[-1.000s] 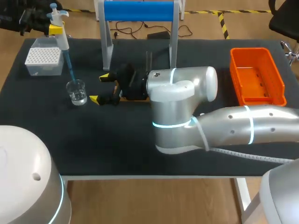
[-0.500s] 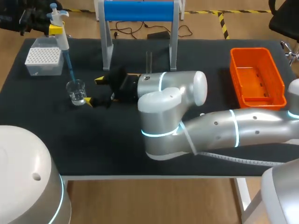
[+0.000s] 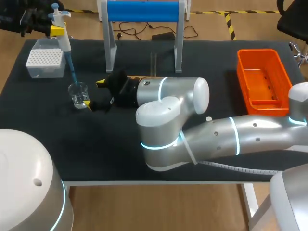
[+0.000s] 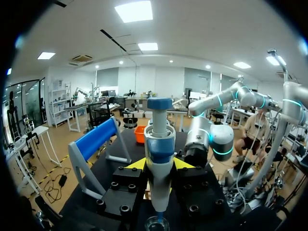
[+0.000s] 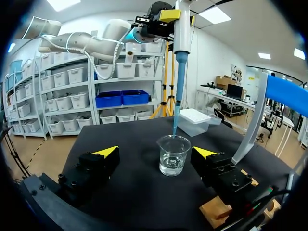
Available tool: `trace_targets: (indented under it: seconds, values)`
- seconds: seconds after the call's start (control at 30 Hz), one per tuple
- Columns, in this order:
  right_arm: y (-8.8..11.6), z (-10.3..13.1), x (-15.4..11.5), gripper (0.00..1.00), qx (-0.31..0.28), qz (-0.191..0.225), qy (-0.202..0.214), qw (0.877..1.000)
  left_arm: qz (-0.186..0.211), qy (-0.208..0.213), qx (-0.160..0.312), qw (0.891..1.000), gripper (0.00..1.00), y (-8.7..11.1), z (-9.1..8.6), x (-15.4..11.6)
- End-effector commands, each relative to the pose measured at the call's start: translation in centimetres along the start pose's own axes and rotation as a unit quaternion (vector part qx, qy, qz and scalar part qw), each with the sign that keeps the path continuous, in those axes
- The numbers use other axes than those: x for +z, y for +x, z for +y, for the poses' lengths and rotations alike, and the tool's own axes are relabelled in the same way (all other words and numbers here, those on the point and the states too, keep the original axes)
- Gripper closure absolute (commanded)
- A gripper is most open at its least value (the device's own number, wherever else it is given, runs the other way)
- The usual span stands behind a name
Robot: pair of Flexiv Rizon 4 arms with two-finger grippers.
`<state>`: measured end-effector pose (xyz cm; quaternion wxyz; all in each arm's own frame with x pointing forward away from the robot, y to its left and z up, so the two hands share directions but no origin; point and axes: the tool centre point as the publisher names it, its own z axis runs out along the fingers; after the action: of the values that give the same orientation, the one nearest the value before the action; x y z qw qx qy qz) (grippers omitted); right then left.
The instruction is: Invert the test tube, pick up the pipette, mount the tip to pipette, aspirate from beaker and dispense into the tube, eject the tip, return the pipette, and cap with the stopper.
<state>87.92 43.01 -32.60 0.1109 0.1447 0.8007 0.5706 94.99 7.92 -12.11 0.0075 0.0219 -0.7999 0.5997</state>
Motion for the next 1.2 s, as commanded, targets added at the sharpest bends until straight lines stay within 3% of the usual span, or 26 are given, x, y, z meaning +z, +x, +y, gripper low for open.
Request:
trace_targets:
  seconds: [0.03, 0.4, 1.2]
  values:
    - [0.3, 0.0, 0.5, 0.0, 0.0, -0.014, -0.001, 1.0, 0.0, 0.001, 0.001, 1.0, 1.0, -0.1, 0.0, 0.0]
    - [0.3, 0.0, 0.5, 0.0, 0.0, -0.014, -0.001, 1.0, 0.0, 0.001, 0.001, 1.0, 1.0, -0.1, 0.0, 0.0]
    - [0.3, 0.0, 0.5, 0.0, 0.0, -0.014, -0.001, 1.0, -0.003, 0.013, -0.002, 1.0, 1.0, -1.0, 4.6, 0.3]
